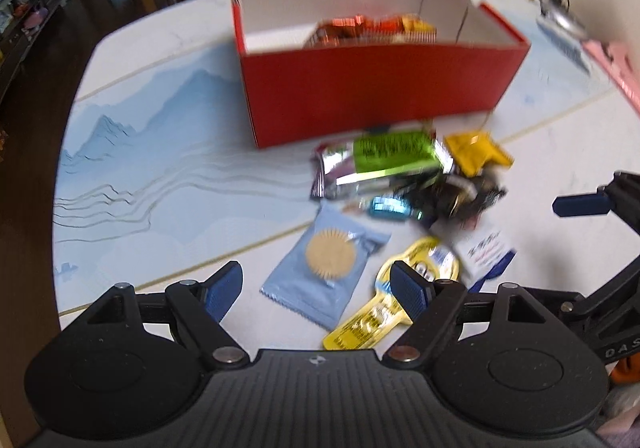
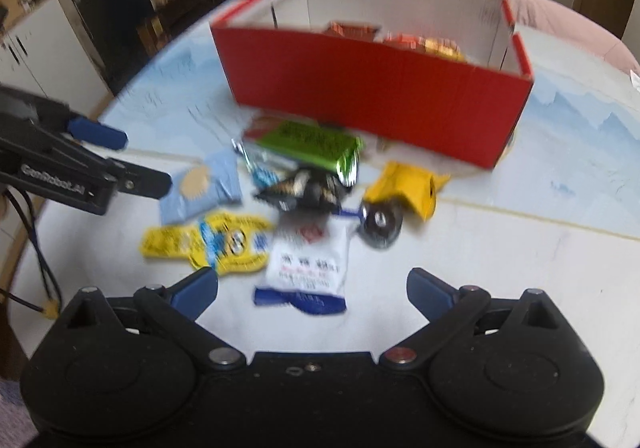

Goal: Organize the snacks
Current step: 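Move both grippers back over the snack pile beside the box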

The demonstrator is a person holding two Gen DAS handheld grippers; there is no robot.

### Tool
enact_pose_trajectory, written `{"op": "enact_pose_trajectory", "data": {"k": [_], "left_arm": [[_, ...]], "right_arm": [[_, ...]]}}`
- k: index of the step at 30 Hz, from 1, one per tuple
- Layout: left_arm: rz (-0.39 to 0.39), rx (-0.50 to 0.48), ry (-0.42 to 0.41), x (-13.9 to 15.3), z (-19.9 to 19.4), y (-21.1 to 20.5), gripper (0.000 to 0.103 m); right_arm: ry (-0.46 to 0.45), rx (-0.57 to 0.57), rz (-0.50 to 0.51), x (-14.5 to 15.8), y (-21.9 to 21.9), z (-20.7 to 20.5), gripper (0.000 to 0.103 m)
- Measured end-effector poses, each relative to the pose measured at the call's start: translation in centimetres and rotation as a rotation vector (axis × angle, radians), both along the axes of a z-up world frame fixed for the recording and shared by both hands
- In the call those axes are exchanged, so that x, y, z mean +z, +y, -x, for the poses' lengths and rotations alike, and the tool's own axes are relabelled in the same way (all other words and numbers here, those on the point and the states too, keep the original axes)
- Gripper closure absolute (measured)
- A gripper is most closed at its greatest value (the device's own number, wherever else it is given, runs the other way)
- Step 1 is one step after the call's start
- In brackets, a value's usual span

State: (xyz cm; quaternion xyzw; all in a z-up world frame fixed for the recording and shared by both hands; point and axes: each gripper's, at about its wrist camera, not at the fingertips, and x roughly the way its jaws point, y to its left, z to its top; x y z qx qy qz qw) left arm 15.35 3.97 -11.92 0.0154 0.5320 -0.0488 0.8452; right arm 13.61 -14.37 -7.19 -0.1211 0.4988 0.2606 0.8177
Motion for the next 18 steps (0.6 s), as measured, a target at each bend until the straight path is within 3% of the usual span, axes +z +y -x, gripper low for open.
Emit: {"op": "enact_pose_trajectory", "data": {"k": [6,18], "left_arm": [[-0.041,-0.048,0.053,-2.0,-1.2,-0.5,0.022],[-0.078,-0.093,0.106,-3.9,-3.4,-1.1,0.022]], "right_arm": [[0.042,0.013,0.036,-1.9,0.8,-0.4,0.008],[0.04,0.054,0.092,-3.3,2.1,-1.8,0.015]]}}
